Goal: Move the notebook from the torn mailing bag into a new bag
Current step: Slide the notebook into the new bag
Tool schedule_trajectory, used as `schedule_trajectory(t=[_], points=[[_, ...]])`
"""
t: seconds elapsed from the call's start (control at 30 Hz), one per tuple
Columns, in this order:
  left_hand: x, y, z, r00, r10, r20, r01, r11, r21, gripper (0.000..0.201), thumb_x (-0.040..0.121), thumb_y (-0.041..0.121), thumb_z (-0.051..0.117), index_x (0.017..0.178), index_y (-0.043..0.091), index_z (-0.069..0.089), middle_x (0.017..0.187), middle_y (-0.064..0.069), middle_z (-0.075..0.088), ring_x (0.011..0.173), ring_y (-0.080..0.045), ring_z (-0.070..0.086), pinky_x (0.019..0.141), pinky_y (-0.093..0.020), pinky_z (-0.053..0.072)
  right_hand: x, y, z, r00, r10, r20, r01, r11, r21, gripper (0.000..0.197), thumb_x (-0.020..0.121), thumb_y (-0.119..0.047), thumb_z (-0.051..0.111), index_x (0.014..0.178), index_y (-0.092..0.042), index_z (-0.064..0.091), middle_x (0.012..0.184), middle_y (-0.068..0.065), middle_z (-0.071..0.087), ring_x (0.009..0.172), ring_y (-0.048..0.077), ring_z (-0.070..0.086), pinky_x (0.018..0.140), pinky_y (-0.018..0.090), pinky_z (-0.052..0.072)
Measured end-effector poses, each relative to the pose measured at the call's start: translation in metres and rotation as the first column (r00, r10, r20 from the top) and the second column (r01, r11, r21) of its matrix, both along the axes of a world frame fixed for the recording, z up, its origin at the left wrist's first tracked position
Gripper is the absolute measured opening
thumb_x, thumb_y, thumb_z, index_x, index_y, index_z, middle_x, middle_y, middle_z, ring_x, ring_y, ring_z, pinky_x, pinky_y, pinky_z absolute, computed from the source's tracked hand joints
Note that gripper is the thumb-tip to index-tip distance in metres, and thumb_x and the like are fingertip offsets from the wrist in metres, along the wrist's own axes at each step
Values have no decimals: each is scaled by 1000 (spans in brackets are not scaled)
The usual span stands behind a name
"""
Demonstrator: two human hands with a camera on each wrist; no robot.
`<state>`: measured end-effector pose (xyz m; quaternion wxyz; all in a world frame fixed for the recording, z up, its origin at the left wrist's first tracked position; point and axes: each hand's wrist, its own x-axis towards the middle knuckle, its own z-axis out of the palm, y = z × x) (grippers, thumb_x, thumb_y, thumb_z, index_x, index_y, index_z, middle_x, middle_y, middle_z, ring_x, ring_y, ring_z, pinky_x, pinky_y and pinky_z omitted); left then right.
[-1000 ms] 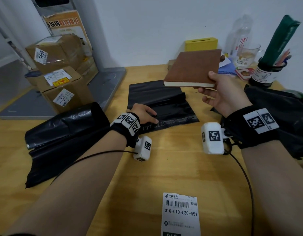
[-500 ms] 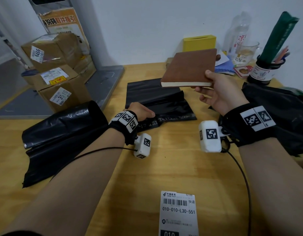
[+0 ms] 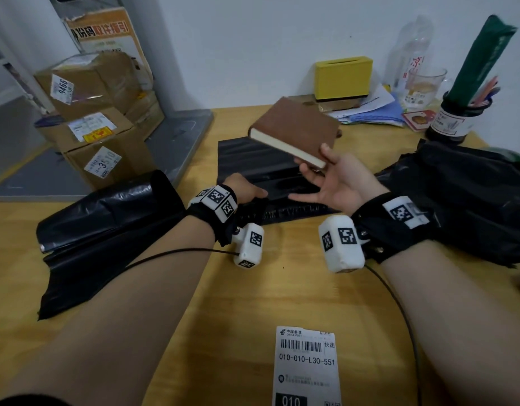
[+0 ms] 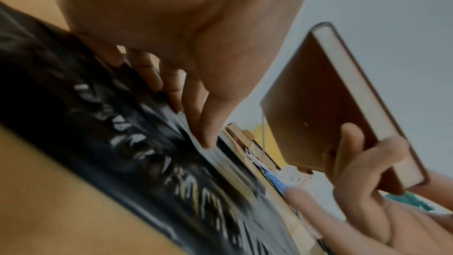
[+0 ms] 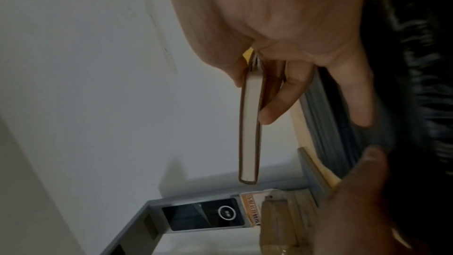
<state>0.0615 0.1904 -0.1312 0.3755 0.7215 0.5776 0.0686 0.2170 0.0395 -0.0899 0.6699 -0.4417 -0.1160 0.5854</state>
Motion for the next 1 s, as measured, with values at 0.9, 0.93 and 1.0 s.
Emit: schedule_trajectory(t=[0.9, 0.93, 1.0], points=[[8, 2, -8, 992, -130, -1, 130, 991, 7, 30, 62, 43, 91, 88, 33, 80, 122, -3, 68, 112, -14, 60, 96, -28, 51, -4, 9, -32, 994, 8, 113, 6, 992, -125, 34, 107, -37, 48, 129, -14, 60, 93, 7, 71, 58, 14, 64, 84, 55, 56], [8, 2, -7, 994, -110, 17, 110, 994, -14, 40, 61, 41, 92, 96, 26, 80, 118, -3, 69, 102, -12, 64, 86, -24, 54, -4, 8, -30, 993, 14, 117, 1, 992, -127, 32, 107, -37, 48, 125, -15, 61, 93, 6, 71, 59, 14, 64, 84, 56, 56], [8, 2, -7, 995, -94, 28, 95, 995, -19, 64, 49, 47, 92, 105, 20, 78, 113, -2, 72, 96, -13, 67, 87, -27, 56, -5, 7, -28, 993, 14, 121, 2, 991, -133, 28, 107, -37, 47, 119, -16, 62, 94, 6, 70, 61, 15, 63, 84, 56, 56]])
